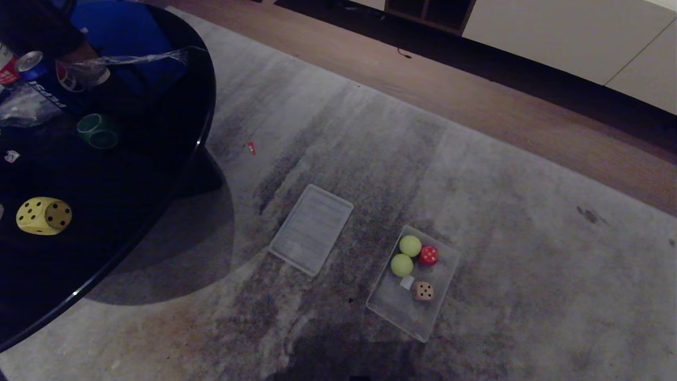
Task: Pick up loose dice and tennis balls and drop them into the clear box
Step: Pick up toys out of the box
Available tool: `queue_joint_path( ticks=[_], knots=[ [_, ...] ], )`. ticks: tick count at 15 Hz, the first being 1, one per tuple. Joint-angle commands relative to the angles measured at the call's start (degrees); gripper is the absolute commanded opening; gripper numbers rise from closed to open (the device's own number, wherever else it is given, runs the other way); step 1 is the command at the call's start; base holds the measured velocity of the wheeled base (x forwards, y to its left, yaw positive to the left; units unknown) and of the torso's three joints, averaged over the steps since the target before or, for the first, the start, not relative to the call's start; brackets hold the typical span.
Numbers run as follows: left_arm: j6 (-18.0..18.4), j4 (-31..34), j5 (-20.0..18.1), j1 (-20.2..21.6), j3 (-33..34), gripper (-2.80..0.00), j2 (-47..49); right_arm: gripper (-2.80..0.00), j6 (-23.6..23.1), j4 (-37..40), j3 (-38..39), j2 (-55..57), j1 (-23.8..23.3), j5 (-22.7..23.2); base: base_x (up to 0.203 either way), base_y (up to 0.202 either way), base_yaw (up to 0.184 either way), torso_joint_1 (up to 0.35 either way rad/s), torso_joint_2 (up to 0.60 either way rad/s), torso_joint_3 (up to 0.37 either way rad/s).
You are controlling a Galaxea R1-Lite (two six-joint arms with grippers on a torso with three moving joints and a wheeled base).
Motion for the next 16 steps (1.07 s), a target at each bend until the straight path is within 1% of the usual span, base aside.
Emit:
queue_joint_path(
  ticks=[1,16],
  knots=[
    [-0.1,0.0,0.0,0.0,0.0,-2.8,0.0,-2.8,0.0,0.0,0.4,0.0,0.0,0.0,0.0,0.0,0.0,-0.002,0.01,0.194],
    [-0.2,-0.1,0.0,0.0,0.0,-2.8,0.0,-2.8,0.0,0.0,0.4,0.1,0.0,0.0,0.0,0.0,0.0,0.003,0.0,0.203]
  ],
)
